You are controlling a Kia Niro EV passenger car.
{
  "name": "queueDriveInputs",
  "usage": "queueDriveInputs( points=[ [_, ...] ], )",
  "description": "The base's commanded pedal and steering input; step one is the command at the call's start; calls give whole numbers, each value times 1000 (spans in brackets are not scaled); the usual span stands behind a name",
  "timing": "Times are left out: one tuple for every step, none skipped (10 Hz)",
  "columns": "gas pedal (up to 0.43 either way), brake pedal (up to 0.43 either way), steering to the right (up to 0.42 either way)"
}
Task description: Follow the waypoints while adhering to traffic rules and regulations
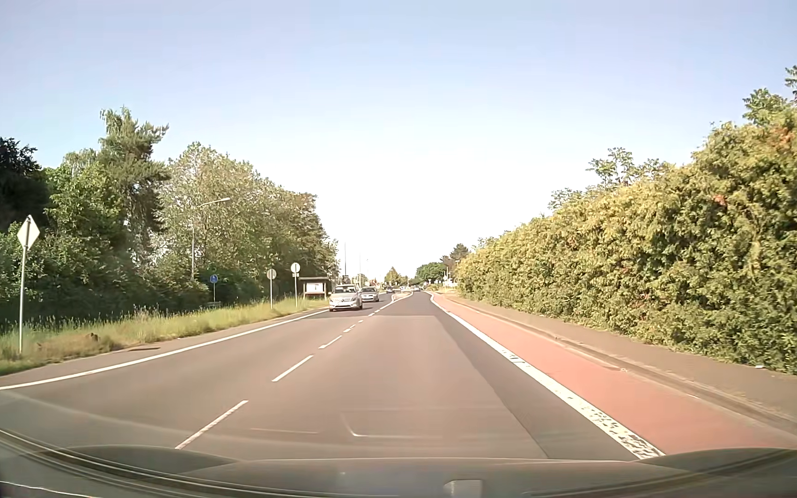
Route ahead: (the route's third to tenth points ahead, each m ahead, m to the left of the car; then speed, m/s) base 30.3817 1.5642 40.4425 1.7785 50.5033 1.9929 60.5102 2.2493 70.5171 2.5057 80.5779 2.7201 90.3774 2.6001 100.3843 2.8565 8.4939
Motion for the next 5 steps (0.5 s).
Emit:
queueDriveInputs(
  points=[
    [331,18,-6],
    [331,18,-6],
    [331,18,-6],
    [331,18,-6],
    [331,18,-6]
  ],
)
